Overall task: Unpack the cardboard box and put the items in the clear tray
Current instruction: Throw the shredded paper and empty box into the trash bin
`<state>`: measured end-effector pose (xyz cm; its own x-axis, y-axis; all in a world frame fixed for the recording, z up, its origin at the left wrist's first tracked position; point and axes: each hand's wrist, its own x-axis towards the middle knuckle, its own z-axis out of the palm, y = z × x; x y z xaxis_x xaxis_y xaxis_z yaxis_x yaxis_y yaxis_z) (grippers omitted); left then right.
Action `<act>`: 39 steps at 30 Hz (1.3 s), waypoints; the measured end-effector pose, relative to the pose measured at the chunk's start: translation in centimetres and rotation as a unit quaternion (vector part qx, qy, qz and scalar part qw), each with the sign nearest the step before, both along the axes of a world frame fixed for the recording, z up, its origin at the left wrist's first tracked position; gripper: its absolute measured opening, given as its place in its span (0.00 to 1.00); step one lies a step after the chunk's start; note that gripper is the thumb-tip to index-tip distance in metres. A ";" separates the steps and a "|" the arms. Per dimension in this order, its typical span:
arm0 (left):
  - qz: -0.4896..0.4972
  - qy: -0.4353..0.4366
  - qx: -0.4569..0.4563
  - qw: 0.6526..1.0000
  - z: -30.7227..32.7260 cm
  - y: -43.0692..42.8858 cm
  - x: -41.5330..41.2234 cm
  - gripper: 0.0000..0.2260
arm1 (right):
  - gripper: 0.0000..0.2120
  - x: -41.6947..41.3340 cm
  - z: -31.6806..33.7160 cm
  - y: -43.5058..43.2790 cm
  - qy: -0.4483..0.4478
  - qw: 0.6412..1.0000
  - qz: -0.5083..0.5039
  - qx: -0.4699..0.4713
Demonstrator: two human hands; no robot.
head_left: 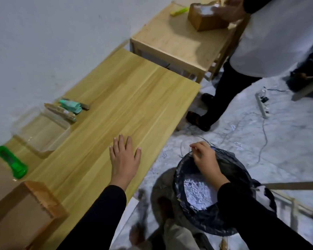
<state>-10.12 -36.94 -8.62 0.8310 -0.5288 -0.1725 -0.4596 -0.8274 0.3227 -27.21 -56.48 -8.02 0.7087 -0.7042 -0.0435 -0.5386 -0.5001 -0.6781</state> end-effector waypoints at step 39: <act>0.480 -0.026 -0.188 0.857 9.7 32.6 -2.9 0.23 | 0.26 18.6 7.5 32.8 0.069 0.912 0.388 0.115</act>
<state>-13.00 -4.33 1.11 0.9154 0.3924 -0.0895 0.3526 -0.6749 0.6482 -8.65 -23.72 -0.51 0.9662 0.0455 -0.2537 -0.1717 -0.6206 -0.7651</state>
